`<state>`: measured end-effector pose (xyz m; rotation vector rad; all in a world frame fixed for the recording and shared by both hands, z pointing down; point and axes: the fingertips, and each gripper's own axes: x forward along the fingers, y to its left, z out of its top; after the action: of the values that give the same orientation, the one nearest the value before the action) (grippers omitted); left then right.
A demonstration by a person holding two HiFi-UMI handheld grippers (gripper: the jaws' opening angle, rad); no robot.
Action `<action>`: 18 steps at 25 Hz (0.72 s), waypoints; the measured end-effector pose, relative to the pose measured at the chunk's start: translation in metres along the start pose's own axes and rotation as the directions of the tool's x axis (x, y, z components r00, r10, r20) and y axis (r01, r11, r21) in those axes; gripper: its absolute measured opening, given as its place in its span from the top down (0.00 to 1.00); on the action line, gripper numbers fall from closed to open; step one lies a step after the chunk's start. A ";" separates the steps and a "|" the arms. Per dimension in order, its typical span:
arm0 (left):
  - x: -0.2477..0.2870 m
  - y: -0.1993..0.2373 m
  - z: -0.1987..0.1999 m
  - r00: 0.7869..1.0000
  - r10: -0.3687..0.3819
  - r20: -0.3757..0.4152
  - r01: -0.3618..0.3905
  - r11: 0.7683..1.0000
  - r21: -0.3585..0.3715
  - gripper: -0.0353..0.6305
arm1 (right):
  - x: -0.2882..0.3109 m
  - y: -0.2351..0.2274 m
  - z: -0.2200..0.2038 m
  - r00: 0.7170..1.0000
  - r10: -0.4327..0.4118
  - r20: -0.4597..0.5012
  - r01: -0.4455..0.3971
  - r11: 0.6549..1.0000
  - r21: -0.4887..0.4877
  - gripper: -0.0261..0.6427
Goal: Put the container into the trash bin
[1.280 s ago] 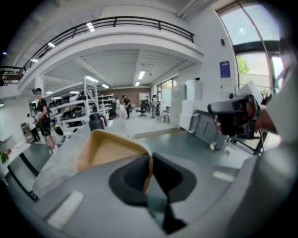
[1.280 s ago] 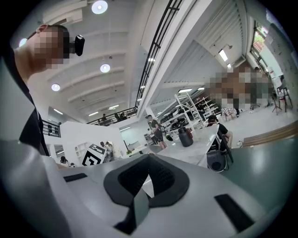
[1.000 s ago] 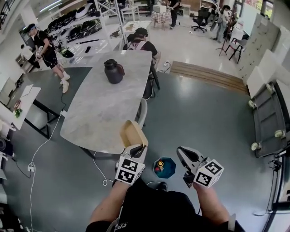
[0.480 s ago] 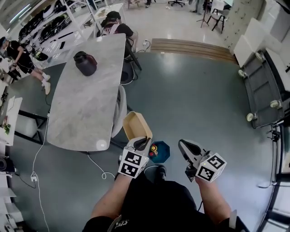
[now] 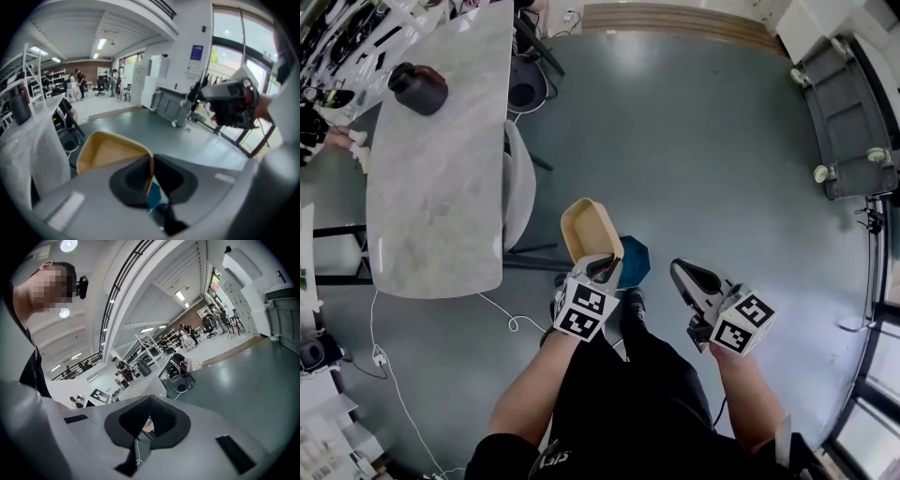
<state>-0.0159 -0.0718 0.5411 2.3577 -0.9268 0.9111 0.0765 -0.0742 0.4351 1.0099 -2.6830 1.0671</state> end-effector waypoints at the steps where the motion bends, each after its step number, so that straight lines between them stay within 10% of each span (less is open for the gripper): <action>1: 0.009 -0.002 -0.008 1.000 -0.017 -0.017 0.017 1.000 0.006 0.90 | 0.003 -0.004 -0.006 1.000 -0.004 -0.006 0.004 1.000 0.007 0.97; 18: 0.157 -0.049 -0.149 0.954 -0.215 -0.210 0.225 0.974 0.020 0.90 | 0.028 -0.083 -0.121 0.992 -0.041 -0.118 0.050 0.996 0.076 0.97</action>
<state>0.0451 -0.0158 0.7470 2.2912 -0.5550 1.0684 0.0858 -0.0570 0.5827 0.9839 -2.5322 1.1930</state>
